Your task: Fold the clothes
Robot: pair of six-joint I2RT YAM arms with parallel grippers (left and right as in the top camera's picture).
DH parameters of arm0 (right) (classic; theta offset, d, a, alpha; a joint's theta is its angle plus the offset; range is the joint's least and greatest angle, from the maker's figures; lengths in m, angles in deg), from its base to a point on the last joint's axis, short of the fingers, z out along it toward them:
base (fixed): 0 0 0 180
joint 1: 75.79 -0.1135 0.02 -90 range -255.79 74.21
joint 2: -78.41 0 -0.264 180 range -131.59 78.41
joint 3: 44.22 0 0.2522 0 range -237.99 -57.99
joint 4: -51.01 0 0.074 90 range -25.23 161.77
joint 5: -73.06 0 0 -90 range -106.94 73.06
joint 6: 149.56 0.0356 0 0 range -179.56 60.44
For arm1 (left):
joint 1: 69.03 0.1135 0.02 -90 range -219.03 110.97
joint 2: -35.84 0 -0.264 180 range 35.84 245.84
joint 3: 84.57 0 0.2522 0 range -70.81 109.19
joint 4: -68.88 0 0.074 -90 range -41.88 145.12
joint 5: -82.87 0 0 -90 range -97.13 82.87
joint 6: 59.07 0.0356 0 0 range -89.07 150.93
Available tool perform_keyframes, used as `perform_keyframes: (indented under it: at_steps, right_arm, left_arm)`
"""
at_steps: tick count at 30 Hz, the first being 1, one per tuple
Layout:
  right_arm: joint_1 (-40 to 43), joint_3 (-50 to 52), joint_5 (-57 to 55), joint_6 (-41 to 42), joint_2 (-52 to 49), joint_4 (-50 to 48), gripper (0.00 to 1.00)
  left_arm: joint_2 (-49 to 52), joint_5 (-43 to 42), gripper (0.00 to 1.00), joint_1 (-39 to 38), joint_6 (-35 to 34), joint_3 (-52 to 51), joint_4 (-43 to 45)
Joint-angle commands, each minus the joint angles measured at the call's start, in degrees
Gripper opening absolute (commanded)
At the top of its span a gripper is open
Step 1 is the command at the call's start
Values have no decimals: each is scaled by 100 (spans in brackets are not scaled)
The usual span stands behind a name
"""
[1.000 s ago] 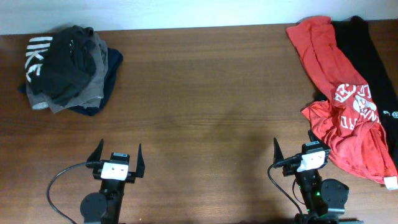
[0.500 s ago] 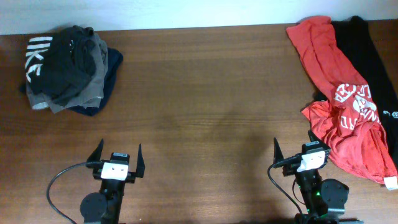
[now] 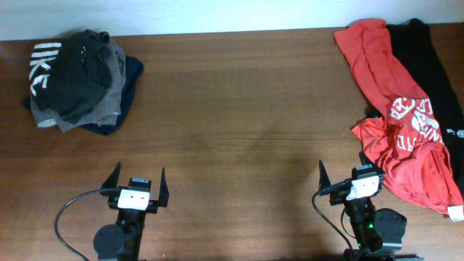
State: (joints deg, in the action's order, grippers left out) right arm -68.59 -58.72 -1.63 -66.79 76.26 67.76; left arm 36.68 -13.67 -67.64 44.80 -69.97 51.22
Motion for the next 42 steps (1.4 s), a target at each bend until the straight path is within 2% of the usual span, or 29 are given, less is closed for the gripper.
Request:
perform_keyframes:
  at_steps: [1, 13, 18, 23, 27, 35, 42]
  right_arm:
    - [70, 42, 55, 63, 13, 17, 99]
    - [70, 42, 87, 68, 13, -24, 99]
    - [70, 42, 133, 61, 13, -459, 99]
    - [70, 39, 293, 66, 13, -1207, 99]
    - [70, -138, 516, 90, 13, -1250, 99]
    - [70, -1274, 529, 216, -92, -109, 99]
    - [70, -2771, 529, 214, -1126, 708, 99]
  left_arm:
    - [-44, 39, 99, 24, -57, -31, -20]
    - [-44, 37, 99, 22, -57, -31, -15]
    - [-44, 39, 99, 22, -57, -31, -15]
    - [-44, -870, 99, 17, -173, -31, 422]
    - [-44, -1027, 99, 17, -704, -31, 605]
    - [457, -1032, 99, 17, -966, 372, 463]
    - [2155, -1104, 99, 17, -975, 1609, 396]
